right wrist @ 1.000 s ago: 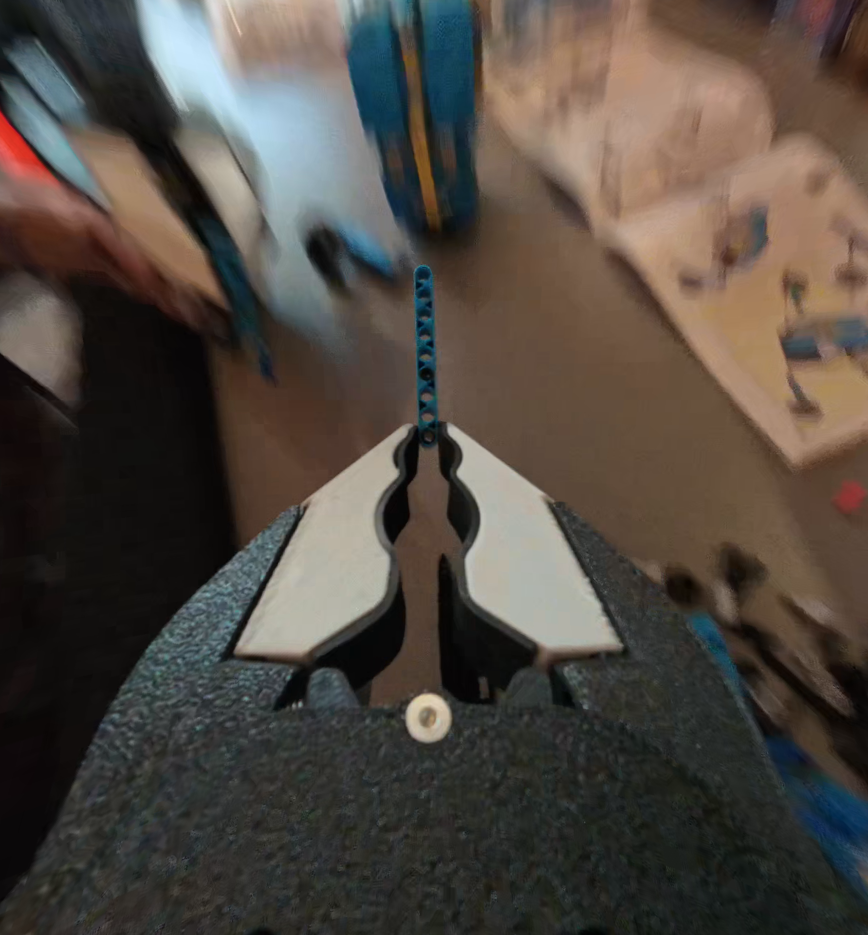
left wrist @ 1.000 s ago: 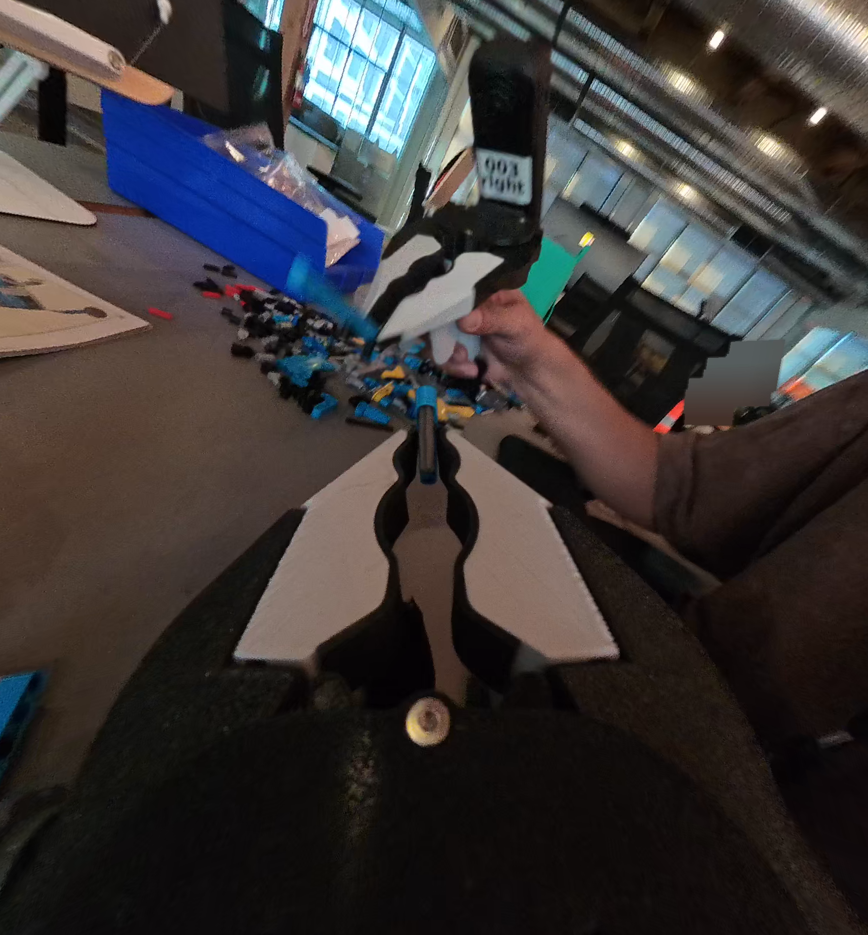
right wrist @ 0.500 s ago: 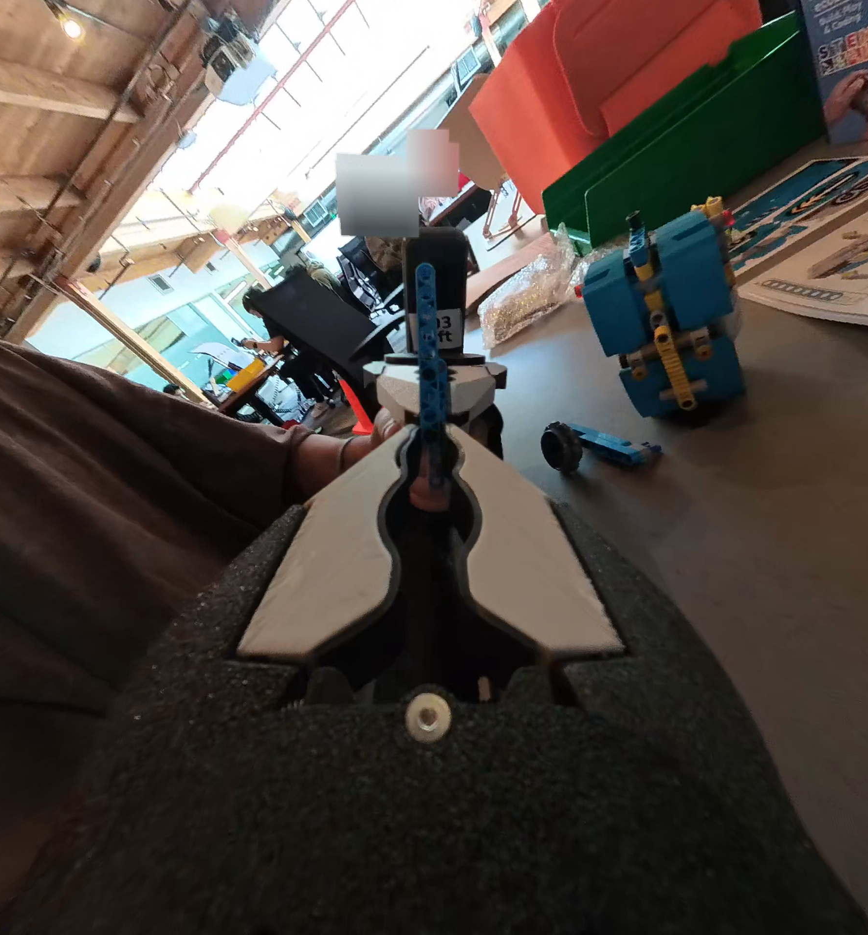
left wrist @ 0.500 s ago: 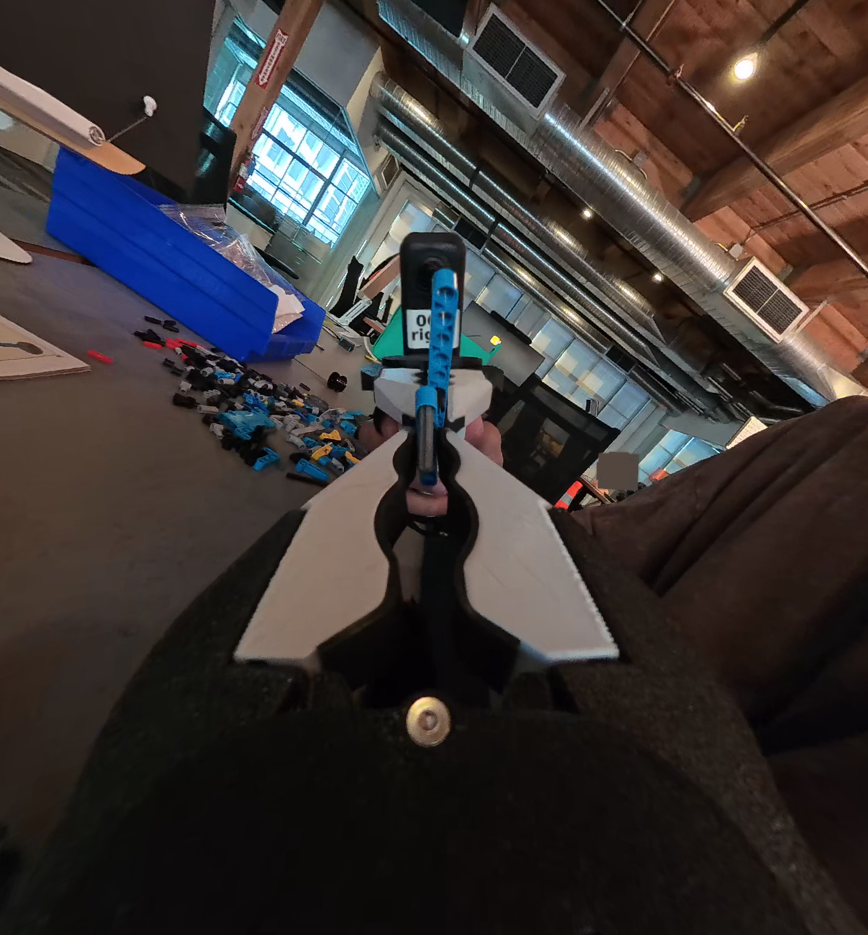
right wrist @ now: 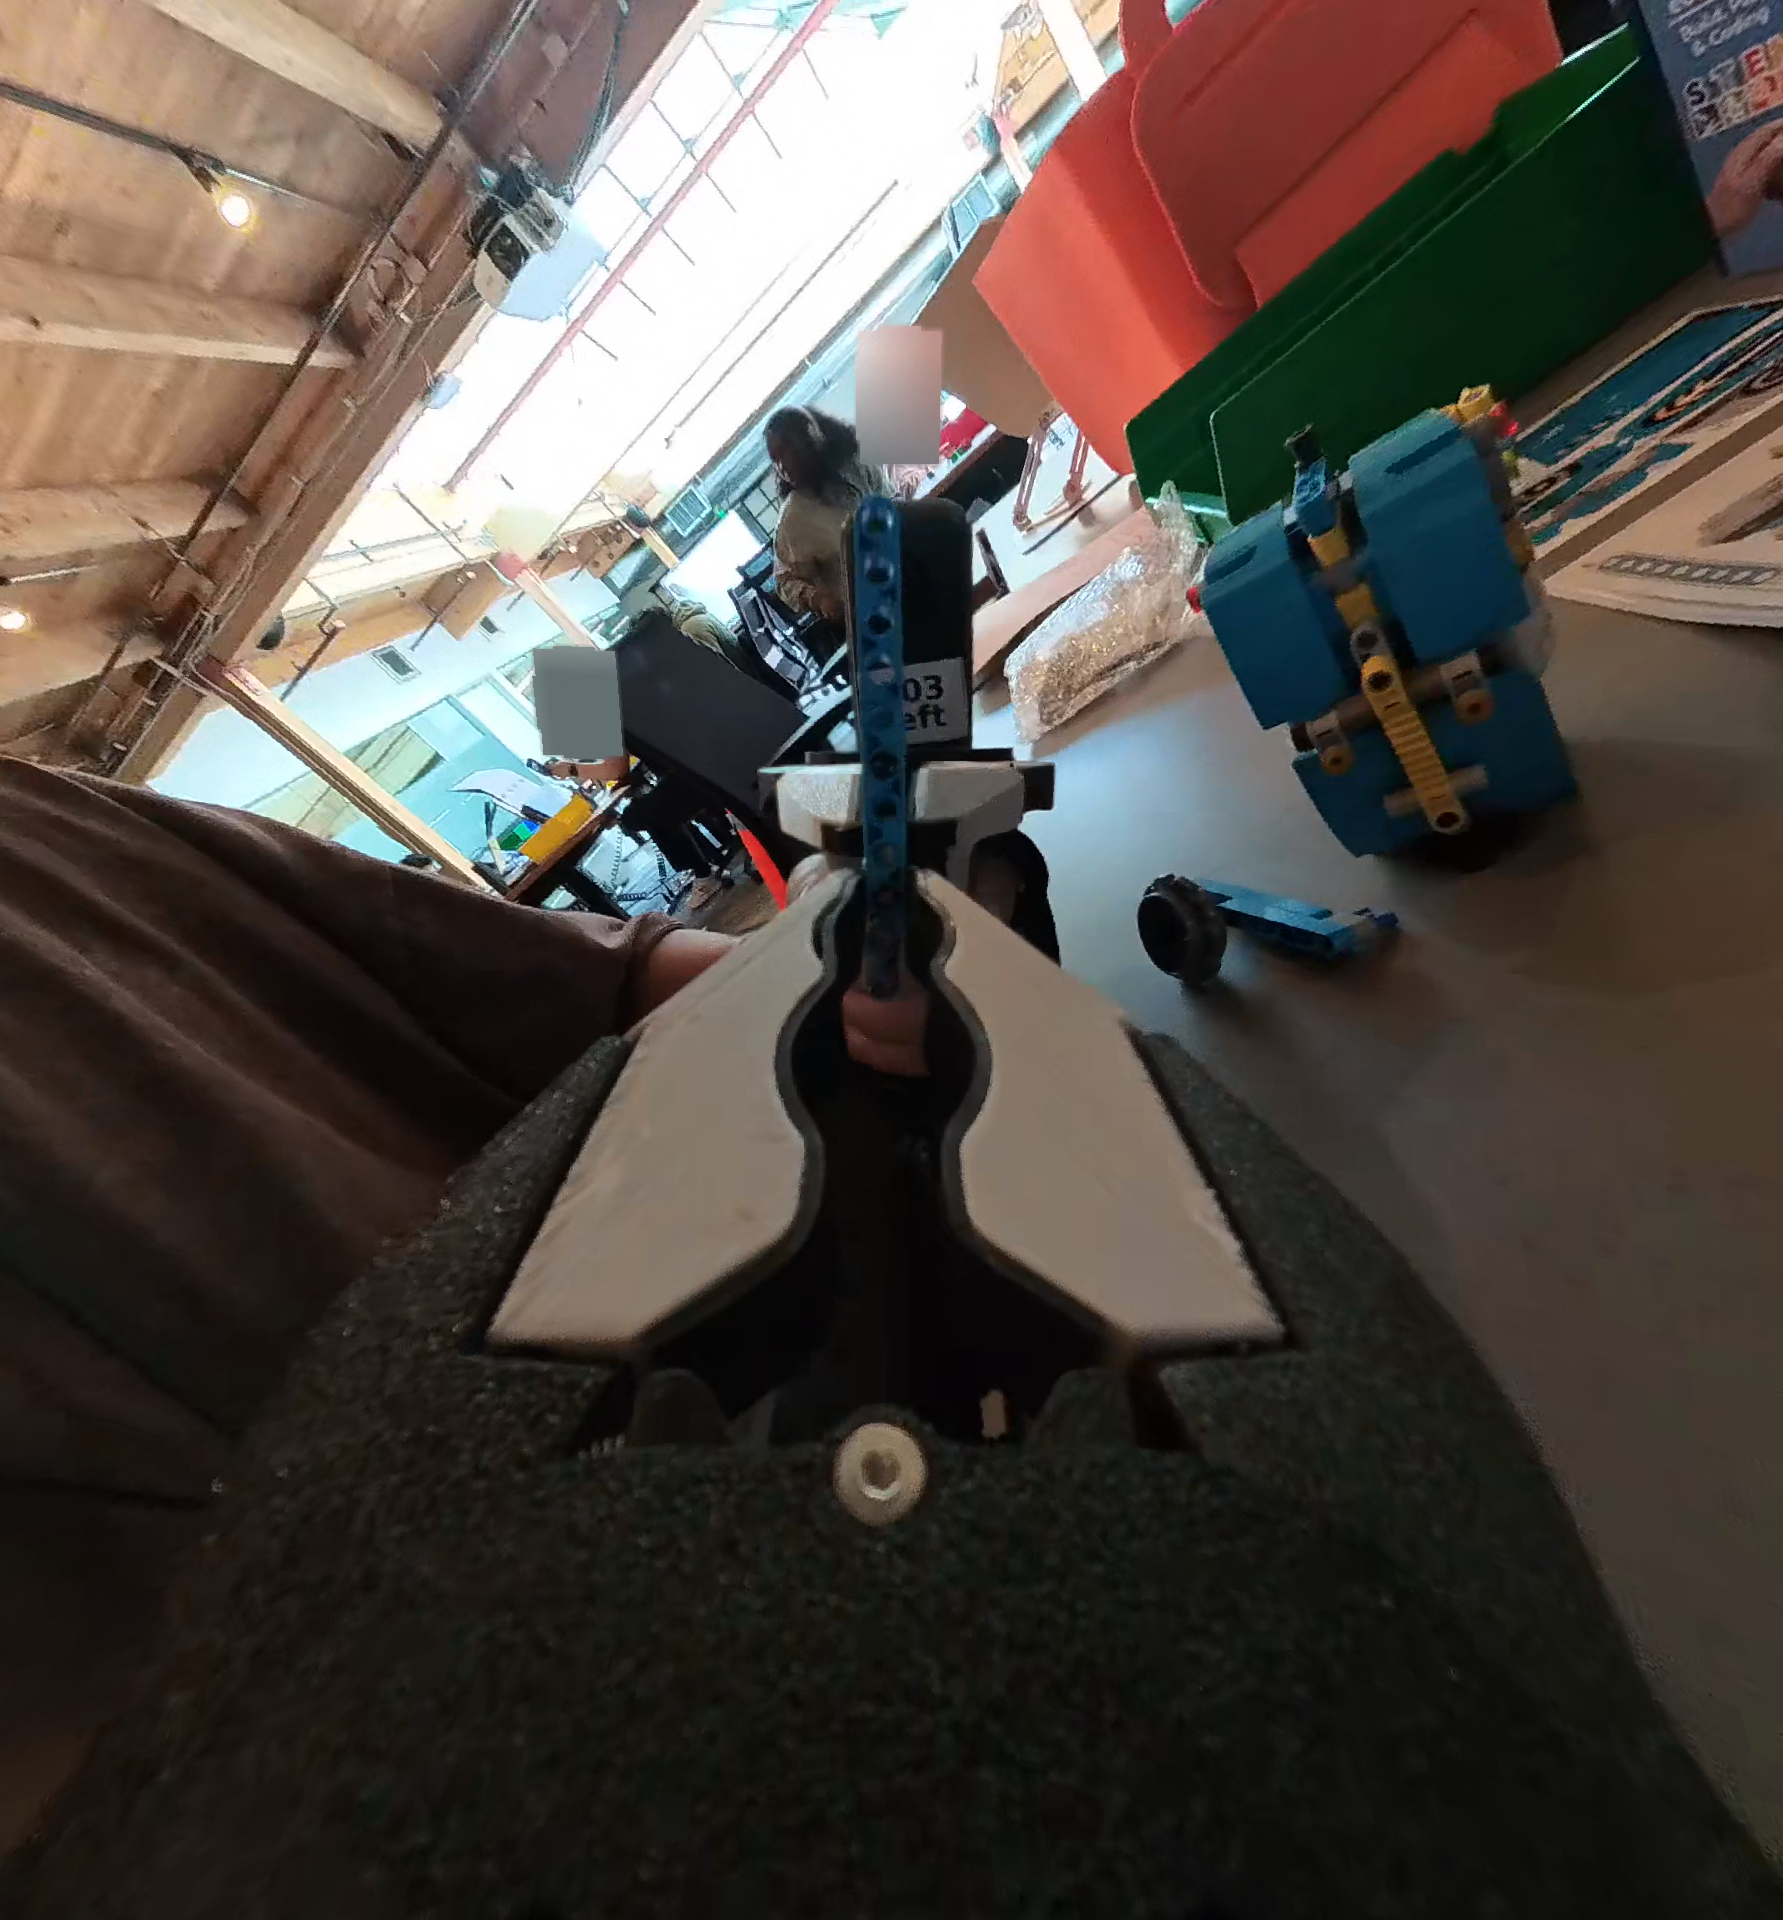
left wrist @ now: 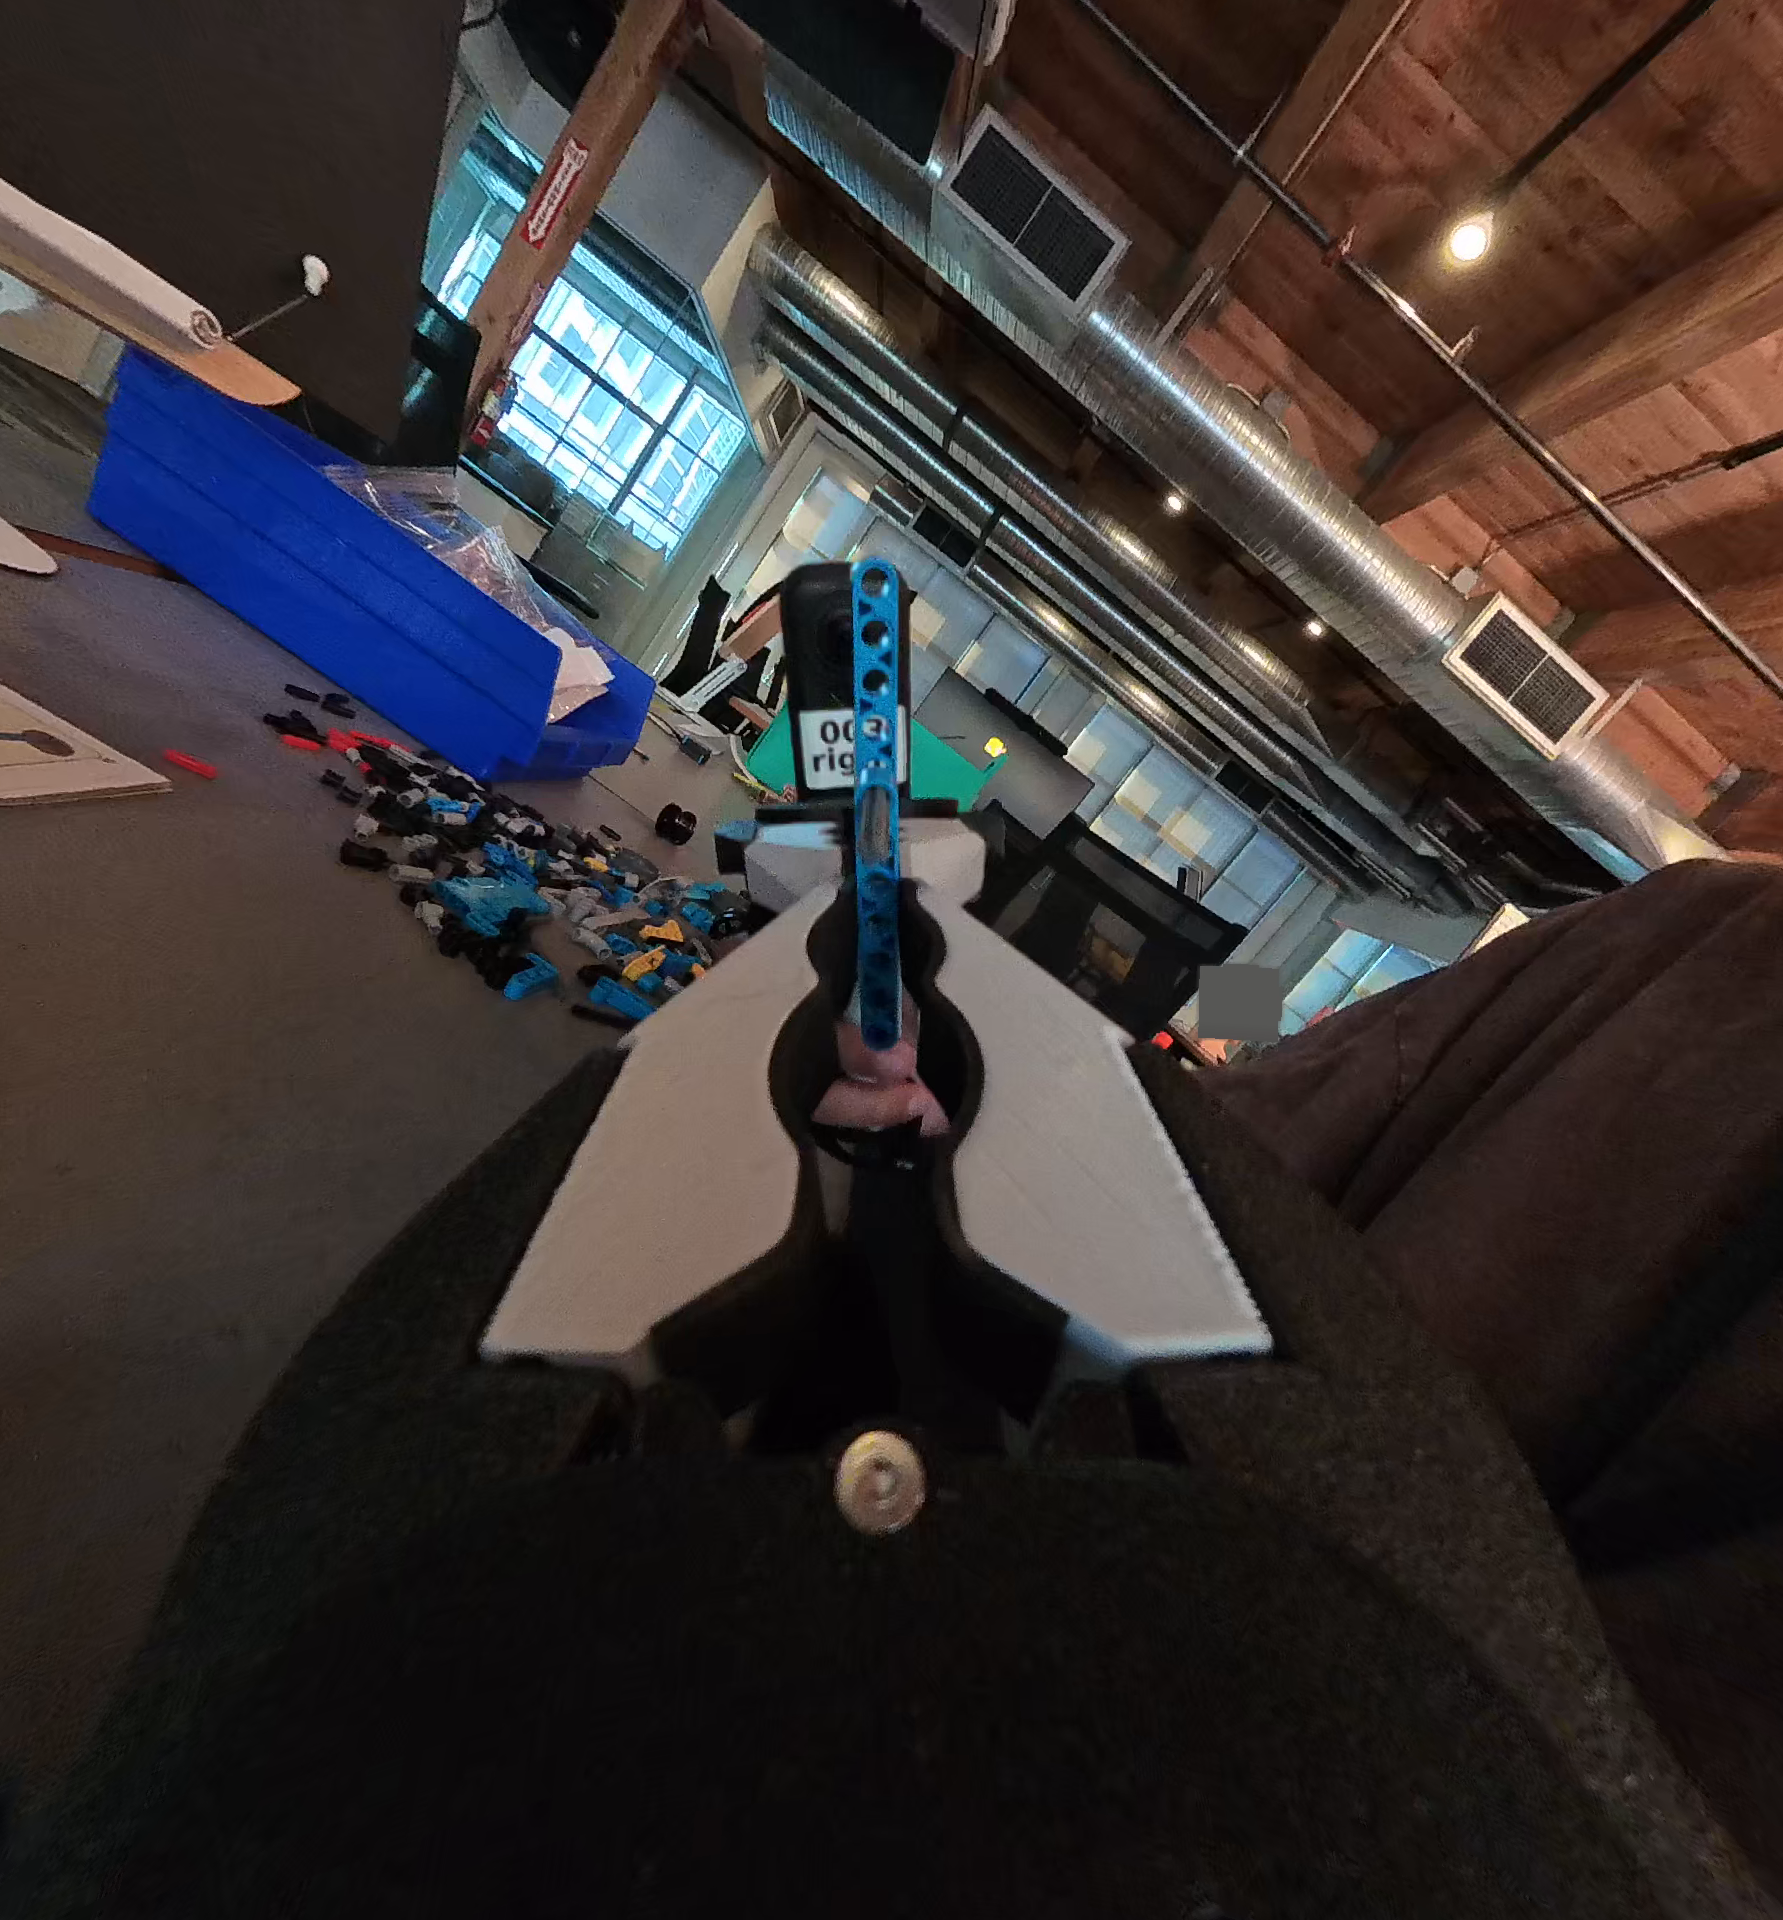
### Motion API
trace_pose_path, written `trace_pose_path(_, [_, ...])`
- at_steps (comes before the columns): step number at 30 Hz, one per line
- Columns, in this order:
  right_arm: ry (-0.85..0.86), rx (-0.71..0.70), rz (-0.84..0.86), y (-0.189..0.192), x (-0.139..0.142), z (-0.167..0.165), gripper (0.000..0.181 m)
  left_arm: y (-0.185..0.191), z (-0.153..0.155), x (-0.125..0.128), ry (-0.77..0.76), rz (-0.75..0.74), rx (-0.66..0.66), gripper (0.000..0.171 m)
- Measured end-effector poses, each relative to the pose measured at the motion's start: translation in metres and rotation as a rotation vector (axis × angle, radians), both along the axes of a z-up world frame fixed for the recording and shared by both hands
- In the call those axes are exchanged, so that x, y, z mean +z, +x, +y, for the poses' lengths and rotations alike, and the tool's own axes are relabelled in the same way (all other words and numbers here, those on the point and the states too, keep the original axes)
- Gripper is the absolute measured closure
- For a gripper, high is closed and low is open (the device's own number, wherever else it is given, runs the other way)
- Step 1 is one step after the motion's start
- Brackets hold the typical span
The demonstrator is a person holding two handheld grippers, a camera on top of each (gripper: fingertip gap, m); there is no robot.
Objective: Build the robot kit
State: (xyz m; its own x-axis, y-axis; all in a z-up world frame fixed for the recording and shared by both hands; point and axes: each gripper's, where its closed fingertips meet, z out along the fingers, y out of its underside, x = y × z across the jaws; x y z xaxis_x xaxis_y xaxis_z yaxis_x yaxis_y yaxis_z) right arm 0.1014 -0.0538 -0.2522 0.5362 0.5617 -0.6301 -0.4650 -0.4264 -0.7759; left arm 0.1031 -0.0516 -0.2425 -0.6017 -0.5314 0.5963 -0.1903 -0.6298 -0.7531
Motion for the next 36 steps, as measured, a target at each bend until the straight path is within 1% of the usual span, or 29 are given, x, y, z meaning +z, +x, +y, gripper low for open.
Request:
trace_pose_path(3, [-0.022, -0.016, -0.003, -0.007, -0.006, 0.004, 0.175, 0.001, 0.006, 0.003, -0.042, -0.006, 0.015, 0.166])
trace_pose_path(5, [0.001, -0.063, 0.036, -0.008, -0.001, 0.01, 0.175, 0.001, 0.011, 0.007, -0.082, -0.022, 0.022, 0.165])
trace_pose_path(7, [0.015, -0.1, 0.035, -0.007, 0.0, 0.014, 0.175, 0.002, 0.015, 0.007, -0.111, -0.018, 0.034, 0.166])
trace_pose_path(10, [0.004, -0.084, 0.068, -0.007, -0.001, 0.016, 0.175, 0.003, 0.017, 0.005, -0.153, 0.002, 0.014, 0.165])
trace_pose_path(15, [-0.002, -0.101, 0.069, -0.004, -0.005, 0.017, 0.175, 0.005, 0.018, 0.001, -0.136, 0.024, 0.024, 0.165])
trace_pose_path(18, [-0.016, -0.095, 0.099, -0.003, -0.007, 0.019, 0.175, 0.007, 0.018, -0.002, -0.133, 0.039, 0.029, 0.165])
trace_pose_path(21, [-0.013, -0.097, 0.113, -0.001, -0.006, 0.019, 0.175, 0.009, 0.011, -0.006, -0.1, 0.057, 0.017, 0.165])
trace_pose_path(28, [-0.016, -0.097, 0.104, 0.0, -0.009, 0.019, 0.175, 0.01, 0.01, -0.009, -0.086, 0.074, 0.023, 0.165])
trace_pose_path(31, [-0.026, -0.094, 0.117, 0.0, -0.011, 0.021, 0.174, 0.014, 0.012, -0.012, -0.093, 0.095, 0.036, 0.16])
trace_pose_path(32, [-0.027, -0.097, 0.119, 0.0, -0.012, 0.021, 0.174, 0.015, 0.012, -0.012, -0.09, 0.095, 0.036, 0.165])
trace_pose_path(34, [-0.035, -0.099, 0.153, 0.002, -0.014, 0.023, 0.175, 0.017, 0.013, -0.014, -0.054, 0.105, 0.061, 0.165])
trace_pose_path(36, [-0.065, -0.092, 0.217, 0.007, -0.019, 0.025, 0.175, 0.023, 0.015, -0.02, -0.057, 0.161, 0.081, 0.165])
